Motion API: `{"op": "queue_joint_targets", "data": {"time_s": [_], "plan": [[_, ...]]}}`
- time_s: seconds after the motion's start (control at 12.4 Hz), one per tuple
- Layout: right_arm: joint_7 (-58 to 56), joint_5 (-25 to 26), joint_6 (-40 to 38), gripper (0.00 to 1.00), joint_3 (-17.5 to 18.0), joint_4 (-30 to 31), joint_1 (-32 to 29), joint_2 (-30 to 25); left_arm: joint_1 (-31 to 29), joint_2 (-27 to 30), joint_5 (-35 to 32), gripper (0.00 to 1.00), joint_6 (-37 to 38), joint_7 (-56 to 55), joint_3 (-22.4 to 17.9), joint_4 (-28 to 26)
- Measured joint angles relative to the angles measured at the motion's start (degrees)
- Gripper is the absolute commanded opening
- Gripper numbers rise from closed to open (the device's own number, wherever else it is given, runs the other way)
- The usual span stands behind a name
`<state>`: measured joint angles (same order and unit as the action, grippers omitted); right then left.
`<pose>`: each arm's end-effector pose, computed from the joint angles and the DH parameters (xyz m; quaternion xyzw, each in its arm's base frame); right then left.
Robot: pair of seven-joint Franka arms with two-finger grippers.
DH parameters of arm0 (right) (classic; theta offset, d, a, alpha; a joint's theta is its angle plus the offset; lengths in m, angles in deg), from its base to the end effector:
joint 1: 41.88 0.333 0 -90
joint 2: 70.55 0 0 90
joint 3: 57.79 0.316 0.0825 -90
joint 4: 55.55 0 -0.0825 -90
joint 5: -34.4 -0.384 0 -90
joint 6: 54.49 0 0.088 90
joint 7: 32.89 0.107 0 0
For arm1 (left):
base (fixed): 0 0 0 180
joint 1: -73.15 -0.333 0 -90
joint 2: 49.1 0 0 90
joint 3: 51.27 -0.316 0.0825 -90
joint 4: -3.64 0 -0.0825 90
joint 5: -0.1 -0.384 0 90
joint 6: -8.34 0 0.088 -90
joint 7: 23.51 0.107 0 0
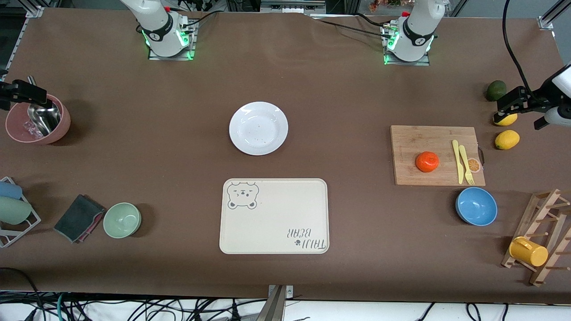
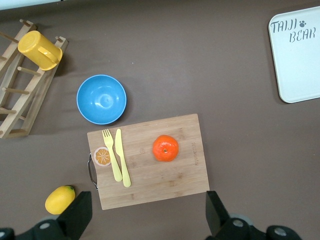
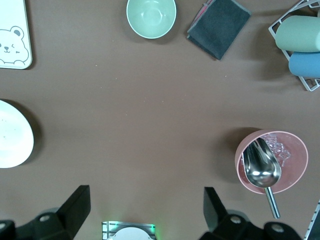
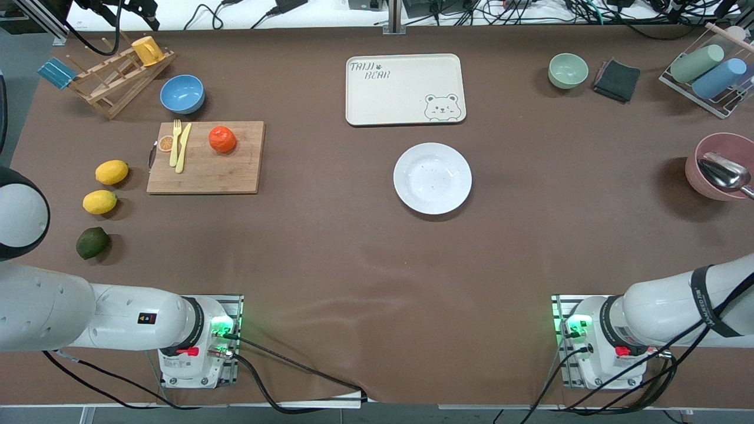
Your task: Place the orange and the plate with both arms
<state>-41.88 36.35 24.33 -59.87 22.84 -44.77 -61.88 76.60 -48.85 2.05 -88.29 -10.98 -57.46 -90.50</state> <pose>0.5778 -0.0526 0.6167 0.9967 0.0329 -0.0736 0.0108 0.5624 0.0238 0.6030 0.9961 -0.0837 0.0260 0.0139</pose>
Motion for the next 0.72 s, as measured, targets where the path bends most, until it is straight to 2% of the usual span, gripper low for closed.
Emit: {"op": "queue_joint_targets", "data": {"time_s": [0.72], "plan": [[0.01,0.00,-0.08,1.00,0.00,0.00,0.00,0.03,0.36,0.09,0.00,1.00,-0.05,0.00,1.06,0.10]]}}
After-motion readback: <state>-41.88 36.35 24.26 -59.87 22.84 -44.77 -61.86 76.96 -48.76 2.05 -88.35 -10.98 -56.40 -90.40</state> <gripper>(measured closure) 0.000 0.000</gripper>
